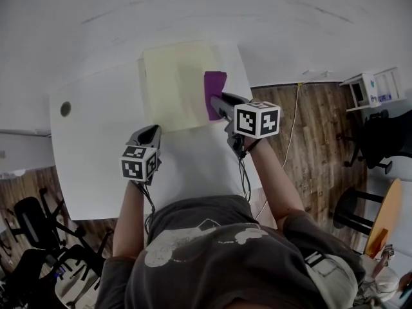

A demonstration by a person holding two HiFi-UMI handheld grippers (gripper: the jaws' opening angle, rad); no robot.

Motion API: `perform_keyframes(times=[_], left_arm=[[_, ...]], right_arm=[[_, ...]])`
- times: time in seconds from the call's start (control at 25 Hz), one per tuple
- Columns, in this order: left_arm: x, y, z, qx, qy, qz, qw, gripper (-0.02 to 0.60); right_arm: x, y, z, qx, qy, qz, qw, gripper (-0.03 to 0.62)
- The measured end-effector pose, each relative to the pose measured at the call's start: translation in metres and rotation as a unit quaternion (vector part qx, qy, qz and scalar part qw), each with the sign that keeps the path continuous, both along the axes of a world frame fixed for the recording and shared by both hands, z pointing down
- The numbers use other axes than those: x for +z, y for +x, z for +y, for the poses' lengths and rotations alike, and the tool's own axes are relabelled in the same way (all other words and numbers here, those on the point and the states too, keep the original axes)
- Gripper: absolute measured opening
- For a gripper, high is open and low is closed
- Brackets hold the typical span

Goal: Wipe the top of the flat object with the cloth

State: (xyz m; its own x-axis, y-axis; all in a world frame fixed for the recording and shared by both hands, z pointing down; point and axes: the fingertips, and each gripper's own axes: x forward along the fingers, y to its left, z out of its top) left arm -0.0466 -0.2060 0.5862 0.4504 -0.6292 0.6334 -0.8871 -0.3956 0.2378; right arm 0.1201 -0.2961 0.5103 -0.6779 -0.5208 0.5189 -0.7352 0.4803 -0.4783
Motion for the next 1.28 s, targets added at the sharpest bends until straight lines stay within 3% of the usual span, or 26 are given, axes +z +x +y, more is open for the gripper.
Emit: perform_keyframes(times=[0.28,0.56,1.28], left_arm=[[0.006,-0.002,-0.001,0.001,-0.008,-0.002,1.0,0.002],[0.008,-0.002,-0.001,-0.001,-0.011,-0.006,0.9999,0.002],[0.009,-0.005,-0.003,0.001,-0.028,0.022,0.9994,0.002]], right_arm=[[0.007,-0.014,-0.002,-0.014,-0.007,-0.004,1.0,0.097],[0.005,-0.049,-0.008,-0.058,0.0,0.002,0.998,0.097],[0.018,-0.153,-0.088,-0.14,0.02,0.053,0.988,0.097]])
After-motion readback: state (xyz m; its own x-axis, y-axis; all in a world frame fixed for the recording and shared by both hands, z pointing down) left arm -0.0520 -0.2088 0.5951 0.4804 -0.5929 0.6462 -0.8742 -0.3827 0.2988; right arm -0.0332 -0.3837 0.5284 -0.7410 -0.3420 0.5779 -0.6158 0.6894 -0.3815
